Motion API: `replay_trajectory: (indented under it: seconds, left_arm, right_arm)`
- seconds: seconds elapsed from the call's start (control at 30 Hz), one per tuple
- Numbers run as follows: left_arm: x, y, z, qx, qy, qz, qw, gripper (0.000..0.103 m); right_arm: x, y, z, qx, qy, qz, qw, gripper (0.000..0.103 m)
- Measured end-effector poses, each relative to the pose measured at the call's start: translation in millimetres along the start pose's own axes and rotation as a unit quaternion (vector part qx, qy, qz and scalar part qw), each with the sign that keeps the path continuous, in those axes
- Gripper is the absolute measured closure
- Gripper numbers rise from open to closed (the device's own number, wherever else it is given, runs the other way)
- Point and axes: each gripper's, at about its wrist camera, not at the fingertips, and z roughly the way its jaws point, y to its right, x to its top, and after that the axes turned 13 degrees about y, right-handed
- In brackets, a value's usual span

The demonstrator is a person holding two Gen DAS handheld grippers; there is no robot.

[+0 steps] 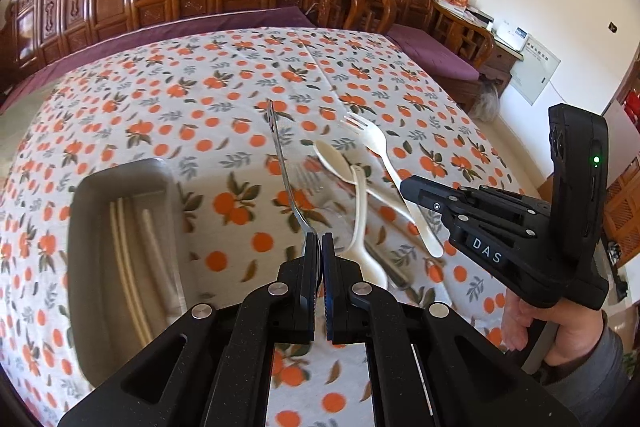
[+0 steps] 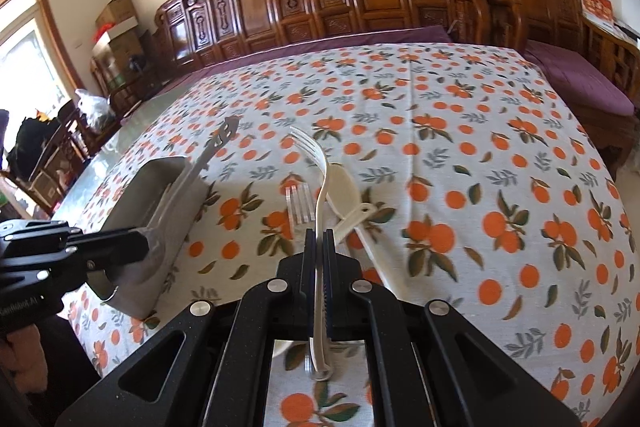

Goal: Organize utensils
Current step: 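Carry the metal fork into the tray and open the left tool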

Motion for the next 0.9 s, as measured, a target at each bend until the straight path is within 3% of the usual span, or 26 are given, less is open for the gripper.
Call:
replay_trajectory:
  seconds: [0.53,0.9]
  left_arm:
    - [-17,-63,-34,0.025,0.007,-0.022,0.9994,0.101]
    - [-45,-117,-12,0.071,-0.014,-0.066,0.9952,0.101]
  right_arm:
    - [-7,-29,11,0.021,-0.016,-0.032,0.999,0.099]
    - [-15,-39,21,0.023,-0.035,-0.048,0.998,0.099]
